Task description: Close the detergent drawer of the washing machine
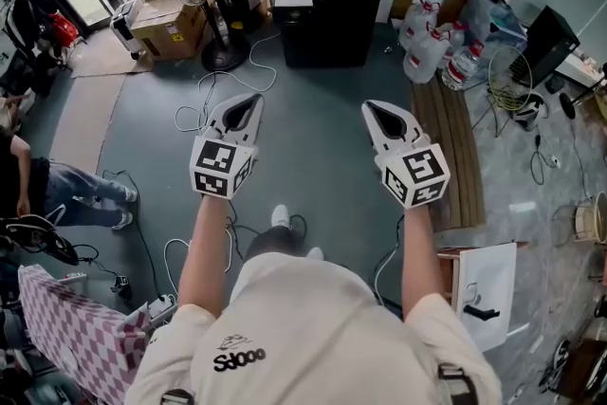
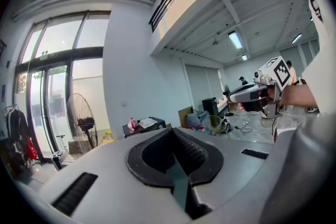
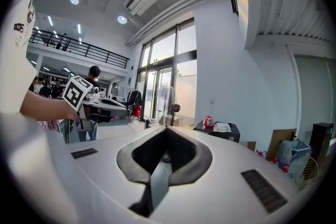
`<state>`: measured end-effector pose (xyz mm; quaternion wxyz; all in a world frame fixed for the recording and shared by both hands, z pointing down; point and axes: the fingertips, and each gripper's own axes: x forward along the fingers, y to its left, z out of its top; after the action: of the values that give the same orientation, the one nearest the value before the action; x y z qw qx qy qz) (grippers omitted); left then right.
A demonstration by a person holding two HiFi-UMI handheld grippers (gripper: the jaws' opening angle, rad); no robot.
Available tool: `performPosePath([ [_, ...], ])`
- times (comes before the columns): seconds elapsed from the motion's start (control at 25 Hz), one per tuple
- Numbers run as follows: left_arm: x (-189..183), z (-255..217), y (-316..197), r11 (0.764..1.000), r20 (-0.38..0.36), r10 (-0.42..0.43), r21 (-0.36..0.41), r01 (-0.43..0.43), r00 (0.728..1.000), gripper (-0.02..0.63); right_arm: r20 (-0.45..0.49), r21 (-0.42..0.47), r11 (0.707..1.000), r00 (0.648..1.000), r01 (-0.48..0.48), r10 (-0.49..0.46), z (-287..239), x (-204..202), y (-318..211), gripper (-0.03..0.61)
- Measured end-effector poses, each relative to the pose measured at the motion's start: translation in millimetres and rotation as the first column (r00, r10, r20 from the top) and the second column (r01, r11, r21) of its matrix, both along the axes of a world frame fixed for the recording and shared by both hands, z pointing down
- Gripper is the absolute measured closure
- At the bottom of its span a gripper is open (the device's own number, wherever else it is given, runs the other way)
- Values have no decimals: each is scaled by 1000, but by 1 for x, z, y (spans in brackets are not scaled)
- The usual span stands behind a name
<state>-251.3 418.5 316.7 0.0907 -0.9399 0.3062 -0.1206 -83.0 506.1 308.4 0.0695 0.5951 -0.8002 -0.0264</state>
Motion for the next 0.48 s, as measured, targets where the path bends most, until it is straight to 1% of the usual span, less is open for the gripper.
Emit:
performPosePath([
  [0.28,38,1,-31,1000,-2,27,-4,-27,1000,601,18,-9,1000,1000,-13,13,0,29,-31,572],
  [0.48,58,12,-82,999,-22,38,-5,-38,999,601,28,-3,999,999,-45,45,7,51,-78,572],
])
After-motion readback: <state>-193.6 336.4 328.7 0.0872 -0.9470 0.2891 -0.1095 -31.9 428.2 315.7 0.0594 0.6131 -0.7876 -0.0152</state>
